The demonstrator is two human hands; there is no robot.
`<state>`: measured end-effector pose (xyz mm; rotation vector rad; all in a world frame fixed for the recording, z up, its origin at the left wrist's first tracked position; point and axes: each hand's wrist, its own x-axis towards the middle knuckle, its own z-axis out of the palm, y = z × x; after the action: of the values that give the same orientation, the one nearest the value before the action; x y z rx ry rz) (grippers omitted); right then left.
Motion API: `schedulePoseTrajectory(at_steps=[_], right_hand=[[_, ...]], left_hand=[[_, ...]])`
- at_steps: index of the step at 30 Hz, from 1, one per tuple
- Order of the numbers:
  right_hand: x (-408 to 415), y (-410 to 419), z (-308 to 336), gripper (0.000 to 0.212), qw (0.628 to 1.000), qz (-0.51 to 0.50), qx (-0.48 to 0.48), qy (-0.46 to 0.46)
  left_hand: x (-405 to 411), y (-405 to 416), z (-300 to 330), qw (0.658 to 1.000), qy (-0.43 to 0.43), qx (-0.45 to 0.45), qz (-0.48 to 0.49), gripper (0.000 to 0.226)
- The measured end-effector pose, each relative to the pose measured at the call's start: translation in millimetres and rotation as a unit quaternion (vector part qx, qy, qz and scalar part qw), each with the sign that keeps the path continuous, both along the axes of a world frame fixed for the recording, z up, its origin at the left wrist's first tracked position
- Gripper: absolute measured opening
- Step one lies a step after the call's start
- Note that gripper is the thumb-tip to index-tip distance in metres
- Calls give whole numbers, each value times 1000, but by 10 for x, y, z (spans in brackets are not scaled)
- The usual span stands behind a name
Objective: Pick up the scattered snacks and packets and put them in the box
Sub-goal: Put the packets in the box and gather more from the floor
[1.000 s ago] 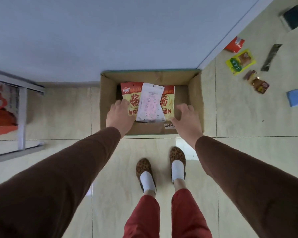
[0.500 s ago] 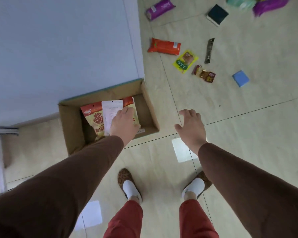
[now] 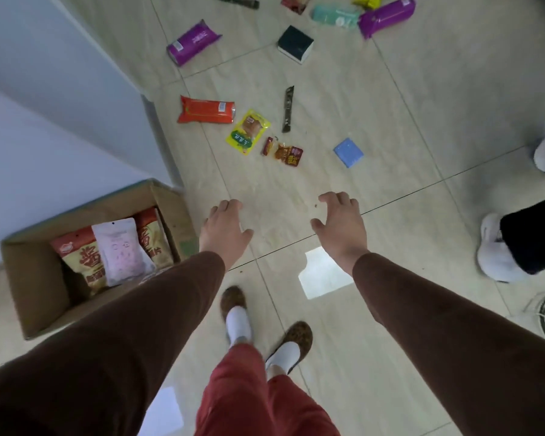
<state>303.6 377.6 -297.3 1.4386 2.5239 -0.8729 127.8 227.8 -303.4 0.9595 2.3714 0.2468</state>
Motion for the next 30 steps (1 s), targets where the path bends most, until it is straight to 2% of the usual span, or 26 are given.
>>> schedulePoseTrajectory(at_steps=[15, 19, 26, 30], right_hand=[[120, 2471, -196, 50, 998, -58, -13, -21], [204, 3222, -242, 50, 998, -64, -14, -8], [426, 4807, -386, 49, 999, -40, -17, -10], [464, 5749, -391, 48, 1000, -10, -11, -12]], left_hand=[[-90, 2623, -181, 998, 15, -22, -60, 58], [-24, 3396, -244, 997, 20, -22, -68, 46], [228, 4810, -373, 998, 21, -41, -41, 52], [349, 5630, -443, 1000, 4, -30, 7, 53]])
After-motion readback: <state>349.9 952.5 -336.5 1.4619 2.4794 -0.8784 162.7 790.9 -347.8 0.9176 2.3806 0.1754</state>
